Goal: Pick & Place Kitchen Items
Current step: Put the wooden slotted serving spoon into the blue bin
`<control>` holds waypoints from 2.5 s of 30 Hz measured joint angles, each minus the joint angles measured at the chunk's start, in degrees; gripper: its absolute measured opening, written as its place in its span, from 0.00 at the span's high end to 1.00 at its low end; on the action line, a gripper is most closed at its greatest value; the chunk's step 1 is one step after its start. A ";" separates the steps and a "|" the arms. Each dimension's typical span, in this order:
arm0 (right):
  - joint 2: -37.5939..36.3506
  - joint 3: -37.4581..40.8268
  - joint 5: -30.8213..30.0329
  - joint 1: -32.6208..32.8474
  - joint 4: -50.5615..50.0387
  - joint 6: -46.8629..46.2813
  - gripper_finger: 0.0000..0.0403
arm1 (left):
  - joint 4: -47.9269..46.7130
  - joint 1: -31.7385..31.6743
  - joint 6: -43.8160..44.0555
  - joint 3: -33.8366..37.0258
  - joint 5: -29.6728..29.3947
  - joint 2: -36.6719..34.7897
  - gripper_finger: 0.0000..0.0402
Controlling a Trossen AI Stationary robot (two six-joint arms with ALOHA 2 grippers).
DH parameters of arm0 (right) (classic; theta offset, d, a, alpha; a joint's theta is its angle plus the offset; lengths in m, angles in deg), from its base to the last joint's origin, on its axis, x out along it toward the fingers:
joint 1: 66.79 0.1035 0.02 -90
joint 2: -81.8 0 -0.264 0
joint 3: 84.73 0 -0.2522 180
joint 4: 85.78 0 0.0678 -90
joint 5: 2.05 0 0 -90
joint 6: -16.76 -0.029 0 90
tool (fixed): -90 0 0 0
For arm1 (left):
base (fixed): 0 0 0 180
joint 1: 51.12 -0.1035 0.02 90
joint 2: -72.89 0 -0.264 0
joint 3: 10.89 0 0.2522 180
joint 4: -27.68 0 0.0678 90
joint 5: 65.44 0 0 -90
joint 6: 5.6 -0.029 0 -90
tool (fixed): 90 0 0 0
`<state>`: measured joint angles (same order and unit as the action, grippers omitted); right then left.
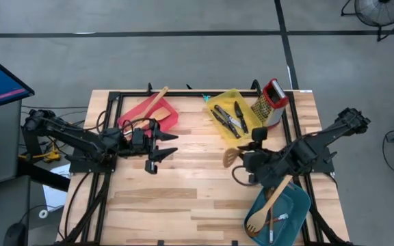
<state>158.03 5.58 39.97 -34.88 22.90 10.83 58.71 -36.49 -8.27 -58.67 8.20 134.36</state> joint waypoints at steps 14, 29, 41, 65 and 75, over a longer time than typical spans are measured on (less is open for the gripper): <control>0.02 -4.65 18.61 3.37 -28.05 -20.58 0.79 | -0.04 -0.53 -0.07 0.01 -0.16 0.00 0.56; 0.07 -4.72 53.70 3.16 -32.47 -34.67 0.79 | -0.06 -1.59 -0.07 0.02 -0.15 0.00 0.56; 0.07 -4.72 79.33 4.35 -32.46 -42.58 0.79 | -0.06 -1.59 -0.05 0.02 -0.13 0.01 0.56; 0.04 6.25 87.22 21.49 -32.47 -37.00 0.79 | -0.25 -1.59 -0.05 0.02 -0.11 0.02 0.56; 1.23 6.99 88.58 24.69 -32.44 -37.02 0.79 | -0.21 -1.59 -0.05 0.02 -0.11 0.02 0.56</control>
<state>159.26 12.58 128.55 -10.19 -9.55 -26.20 58.50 -38.08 -8.32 -58.65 8.09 134.39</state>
